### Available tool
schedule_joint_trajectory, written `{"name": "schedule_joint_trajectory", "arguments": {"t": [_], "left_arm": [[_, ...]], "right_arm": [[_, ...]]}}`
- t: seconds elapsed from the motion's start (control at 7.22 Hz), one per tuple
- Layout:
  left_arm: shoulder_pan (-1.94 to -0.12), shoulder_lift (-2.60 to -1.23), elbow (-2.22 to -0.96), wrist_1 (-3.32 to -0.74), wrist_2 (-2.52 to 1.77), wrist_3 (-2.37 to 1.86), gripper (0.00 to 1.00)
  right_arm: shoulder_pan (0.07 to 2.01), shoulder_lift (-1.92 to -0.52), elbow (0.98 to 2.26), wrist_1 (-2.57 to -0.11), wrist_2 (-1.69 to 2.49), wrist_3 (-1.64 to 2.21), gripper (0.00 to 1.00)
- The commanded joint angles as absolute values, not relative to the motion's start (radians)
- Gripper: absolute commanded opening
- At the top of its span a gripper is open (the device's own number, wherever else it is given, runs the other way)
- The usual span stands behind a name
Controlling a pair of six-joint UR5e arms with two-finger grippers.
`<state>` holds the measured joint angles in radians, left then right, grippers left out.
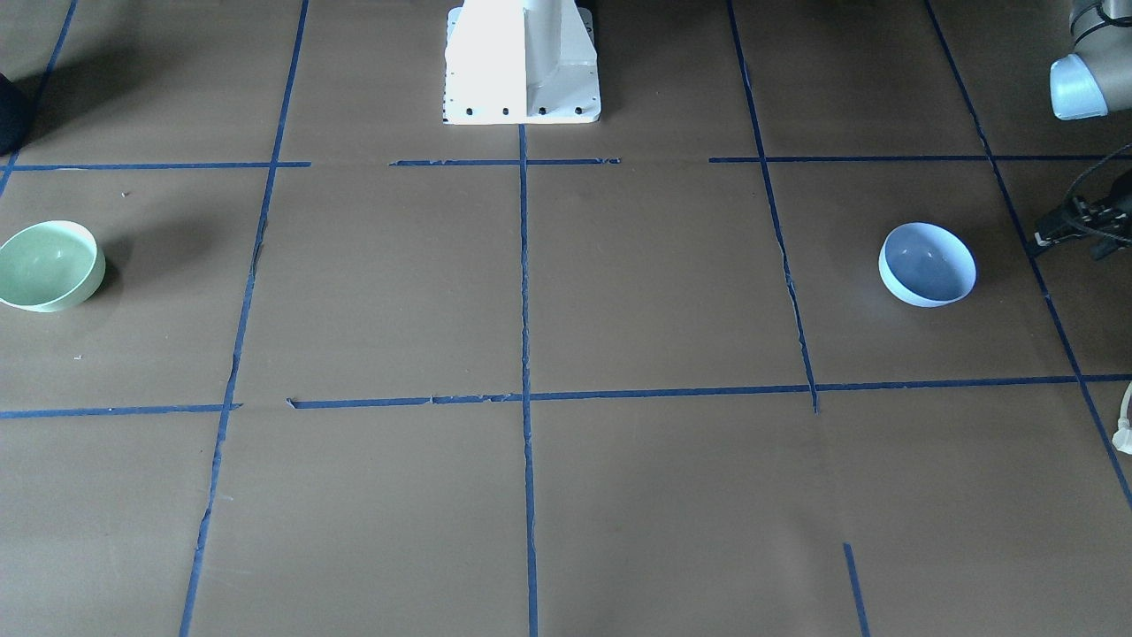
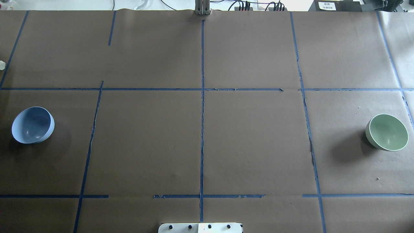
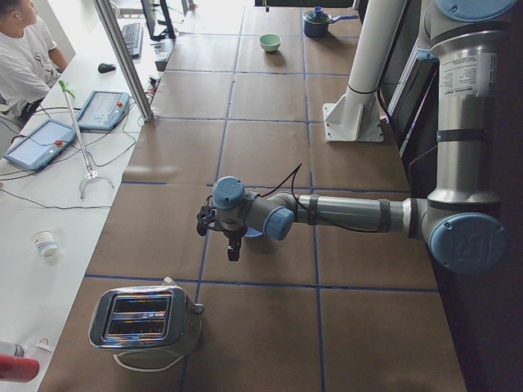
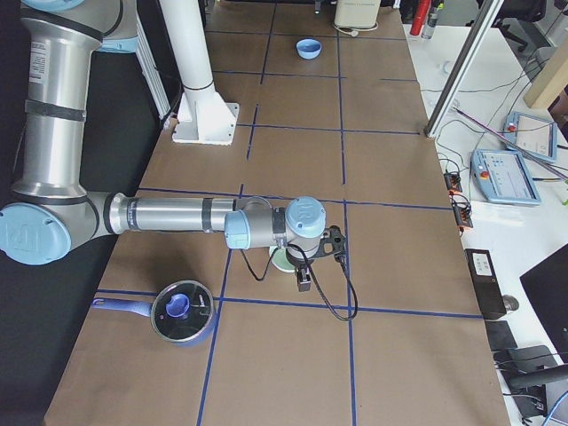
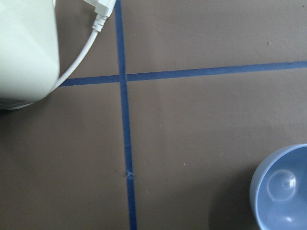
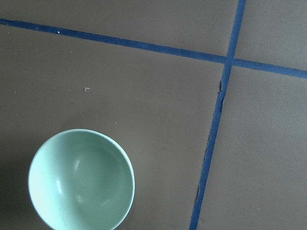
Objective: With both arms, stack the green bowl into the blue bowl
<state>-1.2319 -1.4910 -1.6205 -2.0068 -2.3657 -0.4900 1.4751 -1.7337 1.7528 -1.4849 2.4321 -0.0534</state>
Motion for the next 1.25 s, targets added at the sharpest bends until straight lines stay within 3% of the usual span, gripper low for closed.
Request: {"name": "schedule_joint_trajectory", "arguments": {"t": [0.0, 0.14, 0.28, 0.55, 0.69, 1.11], "left_arm": [[-1.076, -1.488, -1.575, -2.193, -2.356, -0.72, 1.0], [-1.042, -1.489, -1.556, -2.209, -2.355, -0.738, 0.97], [-1.029, -1.502, -1.528, -2.209, -2.355, -0.736, 0.86], [-1.026, -1.509, -1.523, -2.209, -2.358, -0.735, 0.13], [-1.026, -1.511, -1.523, -2.21, -2.358, -0.739, 0.02], [-1.006, -1.628, -1.625, -2.209, -2.378, -0.945, 0.0]], "right_arm": [[1.474, -1.733, 1.752, -1.486, 2.436, -0.051, 1.0], [1.474, -1.733, 1.752, -1.486, 2.436, -0.051, 1.0], [1.474, -1.733, 1.752, -1.486, 2.436, -0.051, 1.0], [1.474, -1.733, 1.752, -1.488, 2.437, -0.051, 1.0], [1.473, -1.733, 1.752, -1.488, 2.437, -0.051, 1.0], [1.473, -1.733, 1.753, -1.486, 2.463, -0.051, 1.0]]}}
